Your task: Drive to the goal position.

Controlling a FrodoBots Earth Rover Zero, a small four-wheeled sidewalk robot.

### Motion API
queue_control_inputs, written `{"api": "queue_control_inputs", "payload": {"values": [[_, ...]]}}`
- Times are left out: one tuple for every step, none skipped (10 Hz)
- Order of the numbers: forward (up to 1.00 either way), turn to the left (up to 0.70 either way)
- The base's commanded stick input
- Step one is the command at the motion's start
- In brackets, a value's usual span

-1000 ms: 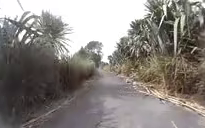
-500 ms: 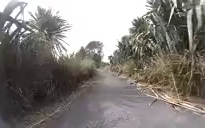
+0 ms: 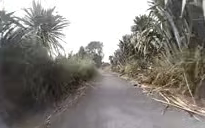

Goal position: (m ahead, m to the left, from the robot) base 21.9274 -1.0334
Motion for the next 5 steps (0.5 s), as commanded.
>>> {"api": "queue_control_inputs", "payload": {"values": [[0.70,0.00],[0.70,0.00],[0.70,0.00],[0.70,0.00],[0.70,0.00]]}}
